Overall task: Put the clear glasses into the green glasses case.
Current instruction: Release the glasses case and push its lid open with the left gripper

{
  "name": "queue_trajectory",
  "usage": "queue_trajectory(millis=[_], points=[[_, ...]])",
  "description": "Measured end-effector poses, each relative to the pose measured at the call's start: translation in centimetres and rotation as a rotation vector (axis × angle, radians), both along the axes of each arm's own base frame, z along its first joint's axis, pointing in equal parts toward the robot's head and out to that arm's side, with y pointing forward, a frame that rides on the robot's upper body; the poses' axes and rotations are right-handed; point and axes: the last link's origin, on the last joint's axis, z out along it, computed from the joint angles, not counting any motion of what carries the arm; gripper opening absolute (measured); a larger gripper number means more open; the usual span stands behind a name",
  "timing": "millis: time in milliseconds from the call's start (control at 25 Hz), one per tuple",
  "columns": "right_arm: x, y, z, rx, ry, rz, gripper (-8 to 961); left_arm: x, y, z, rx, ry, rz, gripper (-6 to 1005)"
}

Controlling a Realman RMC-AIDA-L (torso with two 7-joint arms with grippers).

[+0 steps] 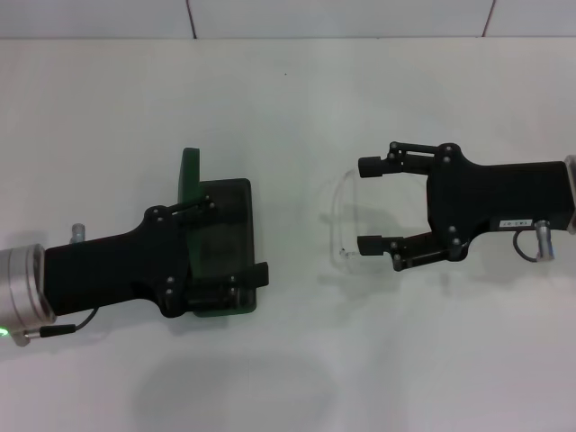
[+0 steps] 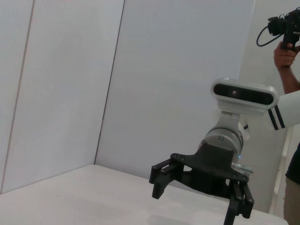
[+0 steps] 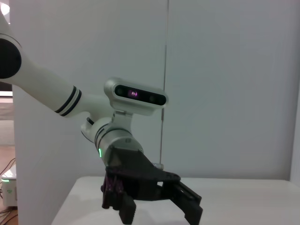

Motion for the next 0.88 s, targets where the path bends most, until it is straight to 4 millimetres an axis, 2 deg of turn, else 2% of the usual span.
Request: queue_trajectory(millis=[600, 680, 880], points=[[0.2, 0.0, 0.1, 0.008, -0.006, -0.006, 884, 0.1, -0.3, 0.2, -0.011, -0.025, 0.000, 863], [0.3, 0.1, 0.3, 0.014, -0.011, -0.006, 884, 0.3, 0.2, 0.7, -0.012, -0.044, 0.036, 863], [1.1, 0.3, 1.6, 0.071, 0.002, -0.037, 884, -0.1, 2.5, 3.4, -0.048, -0.037, 0.229, 862]])
